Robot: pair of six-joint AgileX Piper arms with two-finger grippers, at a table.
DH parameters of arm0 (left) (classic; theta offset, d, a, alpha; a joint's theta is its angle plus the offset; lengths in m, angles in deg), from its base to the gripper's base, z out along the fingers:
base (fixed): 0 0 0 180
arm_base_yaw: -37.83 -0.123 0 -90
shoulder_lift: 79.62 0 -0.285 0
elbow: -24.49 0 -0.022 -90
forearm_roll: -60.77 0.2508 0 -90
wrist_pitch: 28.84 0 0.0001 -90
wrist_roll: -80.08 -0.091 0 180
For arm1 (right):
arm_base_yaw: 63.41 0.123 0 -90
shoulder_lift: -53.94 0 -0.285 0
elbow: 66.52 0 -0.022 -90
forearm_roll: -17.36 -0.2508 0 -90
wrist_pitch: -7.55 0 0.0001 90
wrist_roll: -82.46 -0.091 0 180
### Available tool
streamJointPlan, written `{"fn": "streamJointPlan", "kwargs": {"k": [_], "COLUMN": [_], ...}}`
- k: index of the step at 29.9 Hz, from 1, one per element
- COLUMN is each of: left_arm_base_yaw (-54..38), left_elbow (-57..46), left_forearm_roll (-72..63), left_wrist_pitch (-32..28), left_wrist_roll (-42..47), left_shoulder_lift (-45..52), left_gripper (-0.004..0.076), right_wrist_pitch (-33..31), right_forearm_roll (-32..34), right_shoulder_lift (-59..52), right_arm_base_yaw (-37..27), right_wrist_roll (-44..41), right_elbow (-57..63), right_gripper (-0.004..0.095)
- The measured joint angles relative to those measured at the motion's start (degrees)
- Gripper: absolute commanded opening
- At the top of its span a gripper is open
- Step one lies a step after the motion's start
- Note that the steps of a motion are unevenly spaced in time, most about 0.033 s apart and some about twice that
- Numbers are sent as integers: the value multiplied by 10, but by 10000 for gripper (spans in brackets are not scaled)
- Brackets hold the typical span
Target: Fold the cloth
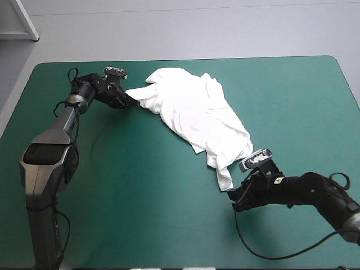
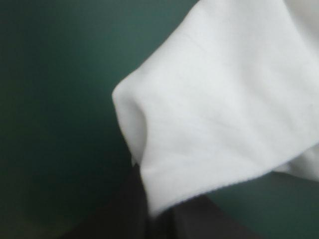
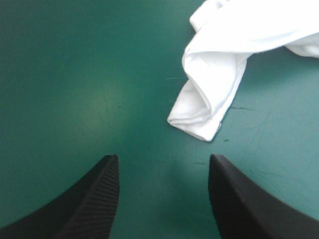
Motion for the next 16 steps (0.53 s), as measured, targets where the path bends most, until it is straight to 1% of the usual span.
{"fn": "streamJointPlan", "kwargs": {"k": [4, 10, 11, 12, 14, 16], "left_arm_base_yaw": [0, 0, 0, 0, 0, 0], "left_elbow": [0, 0, 0, 0, 0, 0], "left_forearm_roll": [0, 0, 0, 0, 0, 0], "left_wrist_pitch": [1, 1, 1, 1, 1, 1], "left_wrist_roll": [0, -5, -5, -5, -6, -7], "left_shoulder_lift": [0, 0, 0, 0, 0, 0], "left_gripper": [19, 19, 19, 19, 19, 19], "right_wrist_pitch": [53, 105, 108, 111, 109, 103], "right_forearm_roll": [49, 58, 58, 58, 58, 61], "right_shoulder_lift": [63, 140, 149, 160, 181, 196], "right_arm_base_yaw": [55, 72, 72, 72, 72, 72], "right_wrist_roll": [-61, -95, -97, -100, -104, -105], "right_elbow": [-14, -54, -60, -66, -74, -77], "right_gripper": [519, 504, 477, 429, 274, 88]}}
